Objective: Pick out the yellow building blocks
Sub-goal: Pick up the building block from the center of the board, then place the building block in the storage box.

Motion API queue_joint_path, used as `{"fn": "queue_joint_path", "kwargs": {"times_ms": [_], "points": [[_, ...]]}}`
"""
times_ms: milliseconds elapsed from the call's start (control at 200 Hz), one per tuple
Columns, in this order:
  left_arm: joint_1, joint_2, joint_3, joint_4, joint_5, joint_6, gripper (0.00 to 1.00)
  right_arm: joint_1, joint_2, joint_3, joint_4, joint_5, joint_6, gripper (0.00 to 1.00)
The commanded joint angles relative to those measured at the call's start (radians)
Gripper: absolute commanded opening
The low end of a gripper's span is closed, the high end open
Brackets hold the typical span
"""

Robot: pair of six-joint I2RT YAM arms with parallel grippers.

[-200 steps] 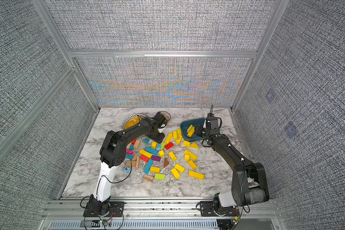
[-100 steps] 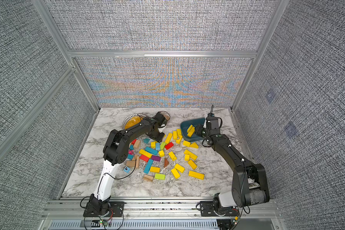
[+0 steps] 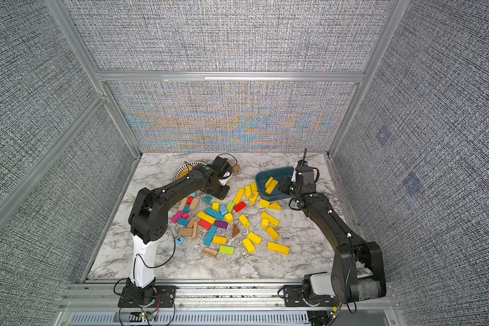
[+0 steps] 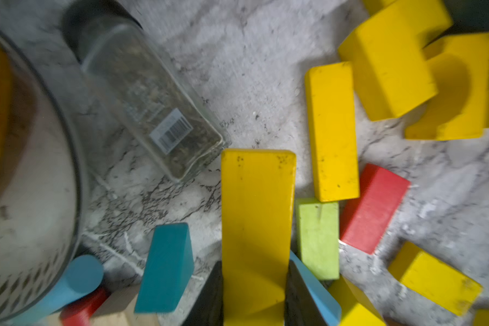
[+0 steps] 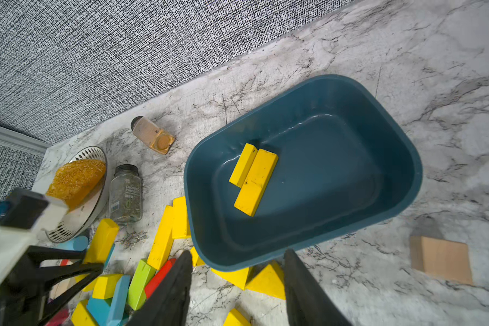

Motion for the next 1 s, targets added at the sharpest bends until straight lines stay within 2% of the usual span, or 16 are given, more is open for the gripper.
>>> {"fn": "queue_joint_path", "kwargs": {"times_ms": [0, 90, 190, 405, 576, 841, 996], "points": [[-0.022, -0.062, -0.012, 0.044, 0.04, -0.045, 0.15, -0.001, -0.032, -0.012, -0.004, -0.007, 0.005, 0.54], [-0.043, -0.068, 0.019, 0.087, 0.115, -0.088, 0.15, -0.002, -0.056, -0.017, -0.013, -0.006, 0.002, 0.54], [-0.079, -0.005, 0.113, 0.111, 0.158, -0.13, 0.14, -0.001, -0.077, -0.001, -0.037, -0.006, -0.007, 0.54], [-0.164, 0.227, 0.456, 0.085, 0.216, -0.19, 0.14, -0.008, -0.152, -0.008, -0.068, 0.024, -0.019, 0.54], [-0.192, 0.408, 0.72, 0.049, 0.251, -0.226, 0.13, -0.01, -0.182, -0.01, -0.102, 0.023, -0.026, 0.54], [-0.209, 0.558, 0.86, 0.146, 0.297, -0.297, 0.13, -0.011, -0.237, -0.042, -0.122, 0.039, -0.029, 0.54], [-0.216, 0.603, 0.866, 0.178, 0.287, -0.329, 0.13, -0.01, -0.238, -0.041, -0.125, 0.037, -0.037, 0.54]]}}
